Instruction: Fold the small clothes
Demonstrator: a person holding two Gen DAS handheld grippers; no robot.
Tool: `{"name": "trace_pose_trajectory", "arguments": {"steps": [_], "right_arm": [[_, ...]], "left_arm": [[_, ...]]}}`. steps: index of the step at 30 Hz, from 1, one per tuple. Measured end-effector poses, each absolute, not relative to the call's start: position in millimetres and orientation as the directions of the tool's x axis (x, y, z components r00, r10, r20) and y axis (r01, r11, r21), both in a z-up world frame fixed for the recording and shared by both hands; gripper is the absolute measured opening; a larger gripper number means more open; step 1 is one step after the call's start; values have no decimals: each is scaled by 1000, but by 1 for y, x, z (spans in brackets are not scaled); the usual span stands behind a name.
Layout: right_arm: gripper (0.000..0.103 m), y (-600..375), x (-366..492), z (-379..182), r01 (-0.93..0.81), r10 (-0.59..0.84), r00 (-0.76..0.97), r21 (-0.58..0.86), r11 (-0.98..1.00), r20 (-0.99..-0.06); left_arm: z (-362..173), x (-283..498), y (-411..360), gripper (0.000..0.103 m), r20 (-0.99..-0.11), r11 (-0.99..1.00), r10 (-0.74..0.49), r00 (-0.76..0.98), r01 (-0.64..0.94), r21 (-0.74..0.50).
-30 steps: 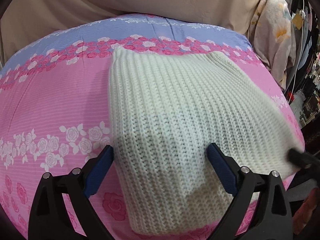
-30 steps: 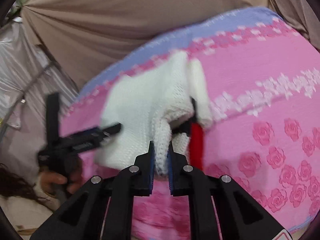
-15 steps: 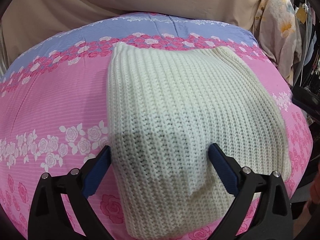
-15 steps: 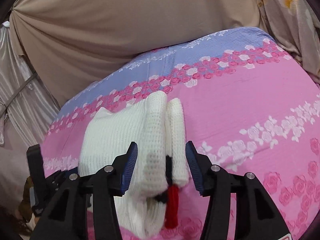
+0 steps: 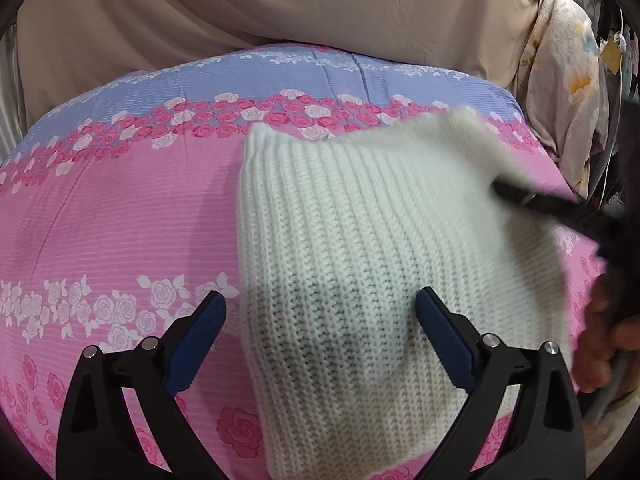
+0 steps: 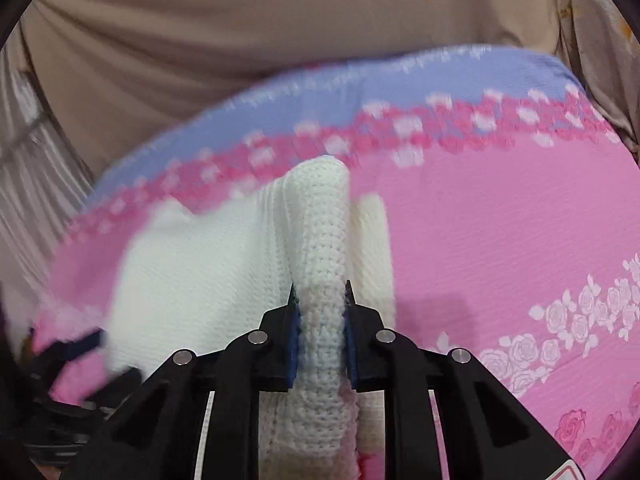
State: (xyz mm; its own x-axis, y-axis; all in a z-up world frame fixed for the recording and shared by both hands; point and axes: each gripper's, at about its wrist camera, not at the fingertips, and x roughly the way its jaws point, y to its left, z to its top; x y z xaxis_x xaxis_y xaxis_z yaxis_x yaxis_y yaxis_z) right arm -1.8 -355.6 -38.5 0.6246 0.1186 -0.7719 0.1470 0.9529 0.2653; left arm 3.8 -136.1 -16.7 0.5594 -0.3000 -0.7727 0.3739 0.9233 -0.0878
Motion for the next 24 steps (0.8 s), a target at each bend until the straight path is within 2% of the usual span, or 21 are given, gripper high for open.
{"name": "trace_pose_trajectory", "arguments": {"steps": [3,7,9,11,13,15,19,22,23,24], "right_arm": [[23,-359,-20,-32,163,145,668,333,929,-730],[26,-349,-69,12,197,20,761,261,945,-648],[28,-342,-87,22,169,33,782,263,950,-623],[28,-332,-87,9,146,59,748,251,957,-661],[29,-326,-72,-29,175,20,655,177,969,-755],[34,-321,-78,-34,215,-50,659,125,968,-751],[34,-318,-97,1,183,-8,730,185,966,-683],[35,-314,-87,-19,185,-37,676,121,975,-736],[42,-314,-81,-33,195,-55,643,93,976,-764],[45,-316,-80,-41,200,-55,639,96,975,-768]], "left_arm": [[-23,4,-142,93,-784,921,-297,545,380,-85],[-28,1,-142,94,-788,923,-292,543,377,-82],[-30,2,-142,94,-788,922,-293,542,378,-83],[-31,3,-143,94,-788,923,-292,542,376,-83],[-32,4,-144,95,-787,924,-287,545,375,-78],[-32,3,-145,95,-789,922,-287,544,379,-74],[-30,-2,-141,95,-789,924,-281,546,376,-70],[-30,-5,-140,94,-789,924,-286,544,374,-78],[-30,-6,-140,94,-788,925,-283,547,372,-75],[-30,-7,-141,94,-789,924,-285,544,374,-77]]}}
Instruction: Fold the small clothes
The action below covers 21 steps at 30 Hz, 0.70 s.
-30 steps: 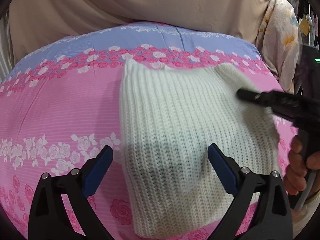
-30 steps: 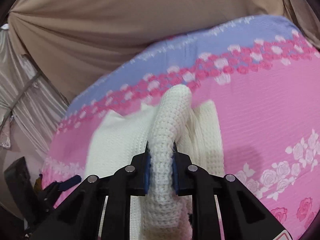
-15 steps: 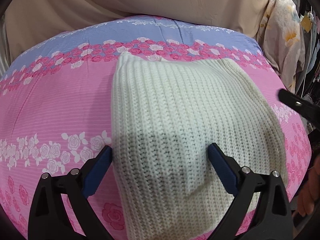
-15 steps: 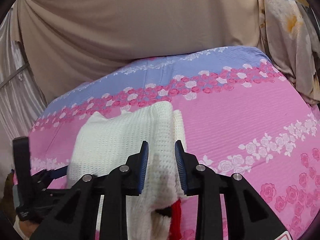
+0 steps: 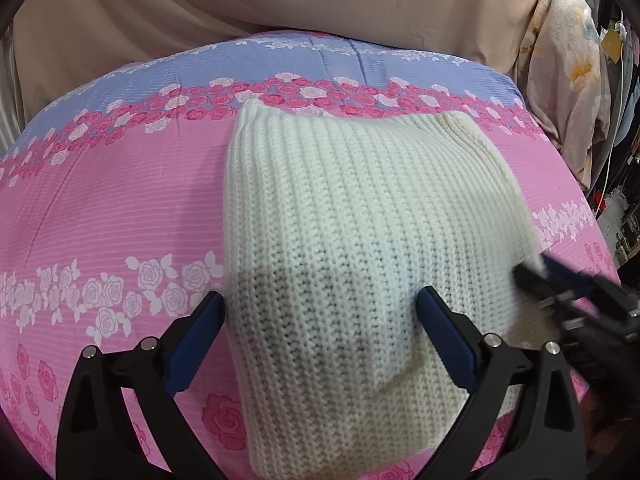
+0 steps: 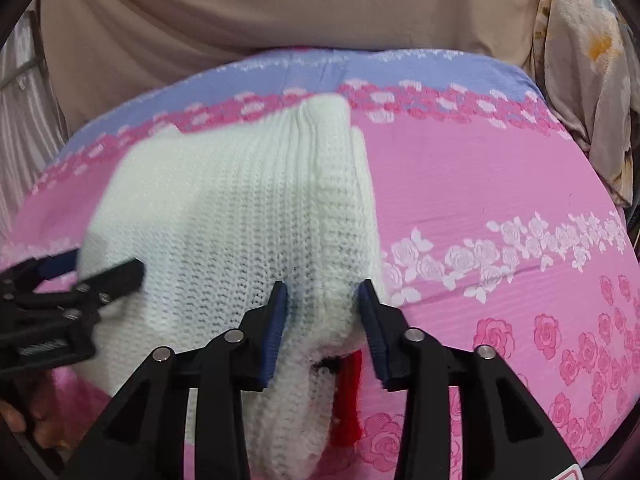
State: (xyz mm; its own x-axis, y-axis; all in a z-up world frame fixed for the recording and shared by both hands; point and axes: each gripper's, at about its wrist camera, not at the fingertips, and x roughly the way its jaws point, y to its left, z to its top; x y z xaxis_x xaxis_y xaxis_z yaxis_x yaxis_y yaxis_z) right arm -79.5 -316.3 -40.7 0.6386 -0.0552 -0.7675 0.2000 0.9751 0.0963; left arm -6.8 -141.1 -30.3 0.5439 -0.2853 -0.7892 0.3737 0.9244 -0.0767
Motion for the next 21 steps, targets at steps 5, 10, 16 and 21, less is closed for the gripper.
{"name": "trace_pose_trajectory", "arguments": {"steps": [5,10,16,21], "right_arm": [[46,-339,-100,-22,191,79,691,286,939,-719],[62,-355,-98,-35,216,122,654,339,916,-746],[76,-358,-75,-62,209,222,620,431,878,-753],[84,-361,-62,-70,195,269,616,474,859,-741]], "left_arm": [[-26,-11,-135,94,-795,920,-310,521,376,-112],[-34,1,-119,94,-819,918,-352,453,336,-209],[-49,15,-121,97,-829,907,-395,397,314,-281],[-52,20,-137,98,-831,921,-359,424,303,-244]]}}
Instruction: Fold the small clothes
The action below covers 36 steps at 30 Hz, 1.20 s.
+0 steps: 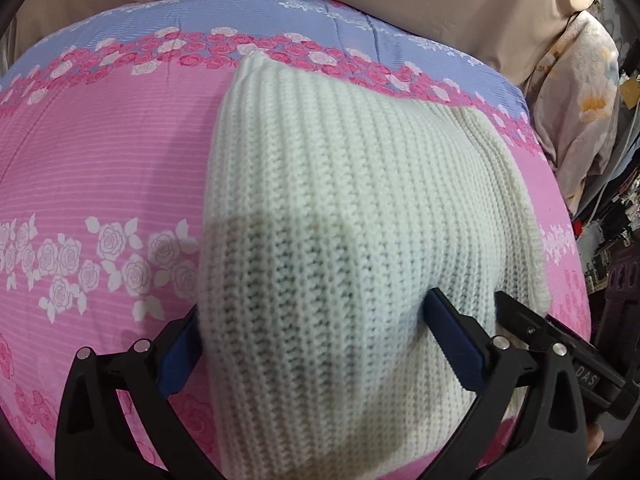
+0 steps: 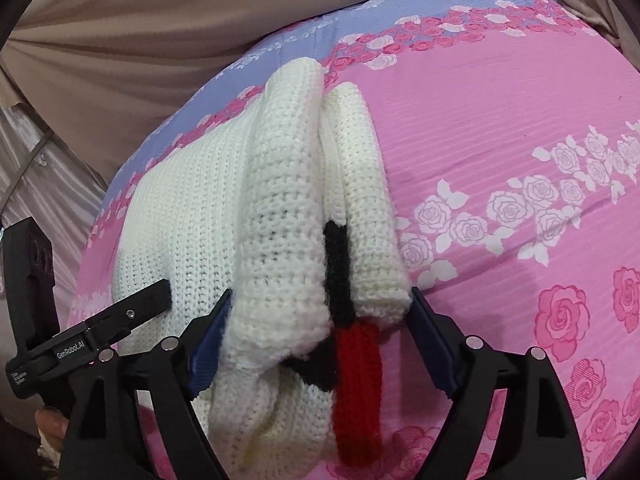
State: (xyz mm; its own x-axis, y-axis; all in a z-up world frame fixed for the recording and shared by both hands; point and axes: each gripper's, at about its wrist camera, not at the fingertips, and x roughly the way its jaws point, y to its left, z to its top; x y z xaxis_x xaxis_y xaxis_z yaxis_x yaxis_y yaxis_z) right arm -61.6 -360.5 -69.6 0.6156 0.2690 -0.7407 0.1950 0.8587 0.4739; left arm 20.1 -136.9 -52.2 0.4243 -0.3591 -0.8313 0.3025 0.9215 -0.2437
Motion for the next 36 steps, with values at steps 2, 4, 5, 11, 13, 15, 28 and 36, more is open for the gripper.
{"name": "trace_pose_trajectory", "arguments": {"steps": [2,4,5,11,13,15,28,36], "right_arm": [[86,-360,-56,-70,190,266,619,470,862,-739],[87,-358,-52,-69,186,258,617,457,870,-743],[88,-357,-49,-69,184,253,616,449,874,-745],[93,-355,-40,-68,175,255,618,446,878,-744],[94,-355,-39,-68,170,258,619,447,878,-742],[94,-356,-36,-68,165,259,621,447,879,-739],[95,-359,-21,-70,152,274,626,460,875,-730],[69,-357,-24,-65,145,298,633,487,861,-714]], "left_arm": [[-53,22,-143,98,-831,928,-340,441,300,-221],[-53,24,-147,98,-829,932,-326,455,303,-200],[-53,24,-149,98,-827,934,-319,462,301,-193],[-55,28,-152,98,-820,938,-308,483,297,-177],[-57,30,-152,98,-819,935,-317,478,304,-184],[-58,33,-153,98,-819,931,-327,472,308,-194],[-63,44,-155,98,-806,916,-365,466,333,-222],[-59,45,-154,96,-820,901,-385,424,365,-234]]}}
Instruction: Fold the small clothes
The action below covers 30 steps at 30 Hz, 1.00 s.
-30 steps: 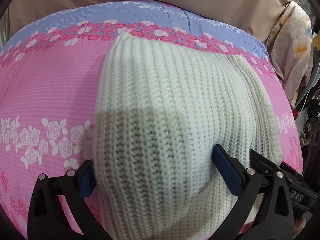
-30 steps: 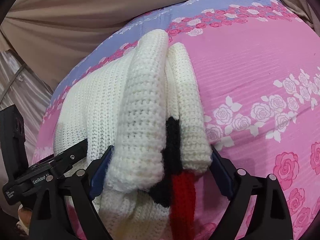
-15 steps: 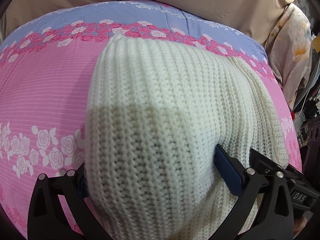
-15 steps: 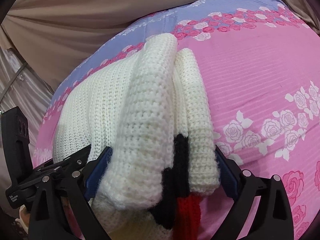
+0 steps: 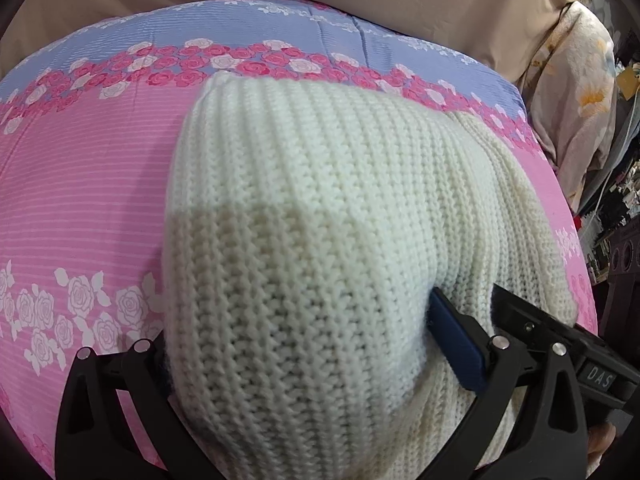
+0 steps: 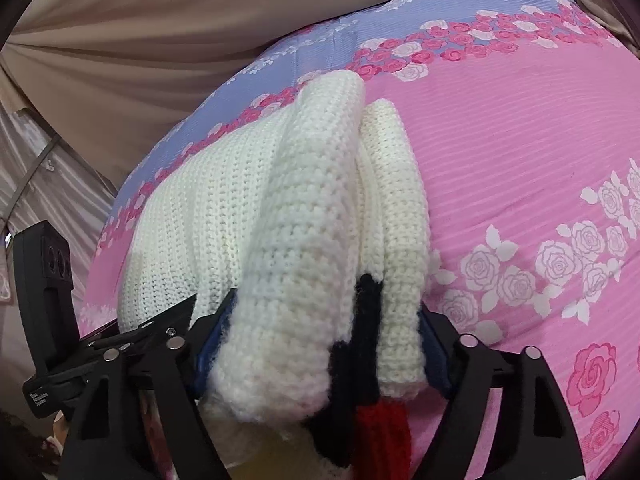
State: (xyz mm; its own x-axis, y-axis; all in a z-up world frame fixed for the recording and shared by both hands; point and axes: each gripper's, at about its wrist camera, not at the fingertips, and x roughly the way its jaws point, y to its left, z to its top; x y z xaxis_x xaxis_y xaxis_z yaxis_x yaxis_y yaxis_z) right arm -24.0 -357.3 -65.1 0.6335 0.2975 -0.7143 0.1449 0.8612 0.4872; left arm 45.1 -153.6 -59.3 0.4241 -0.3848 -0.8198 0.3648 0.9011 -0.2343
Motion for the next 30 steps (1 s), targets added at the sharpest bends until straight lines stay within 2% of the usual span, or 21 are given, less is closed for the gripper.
{"name": "trace_pose_trajectory", "arguments": {"steps": [2,4,9,11,14,15,17,20,22,23,27,30], "right_arm": [[55,-353,-28,-58,145,272,643,463,875,-716],[50,-347,-33,-51,142,251,653,442,886,-714],[45,-344,-49,-35,154,235,679,448,881,-696],[45,-346,-58,-33,168,229,678,451,877,-698],[46,-348,-65,-41,191,232,661,459,868,-714],[47,-349,-65,-47,203,236,651,465,862,-721],[55,-350,-65,-54,226,234,648,477,850,-725],[64,-351,-59,-61,238,247,640,494,836,-727],[60,-349,-53,-62,243,253,630,495,834,-735],[50,-348,-51,-59,241,251,633,494,835,-732],[42,-329,-57,-18,189,194,697,438,879,-691],[42,-313,-64,19,135,176,760,416,899,-626]], "left_arm": [[-54,41,-154,95,-814,887,-406,416,394,-242],[-48,36,-155,91,-806,872,-429,408,420,-251],[-32,21,-155,68,-787,841,-455,417,491,-227],[-30,20,-147,66,-783,818,-494,378,507,-271],[-42,24,-134,67,-789,809,-522,324,480,-338],[-46,26,-130,73,-788,810,-528,318,468,-354],[-56,32,-123,82,-790,810,-541,288,433,-396],[-61,36,-123,85,-787,795,-563,254,427,-431],[-60,37,-126,85,-781,782,-579,236,431,-450],[-59,38,-128,84,-777,773,-588,222,436,-460],[-34,38,-127,58,-733,718,-645,216,498,-485],[-2,36,-115,54,-673,657,-706,221,558,-506]]}}
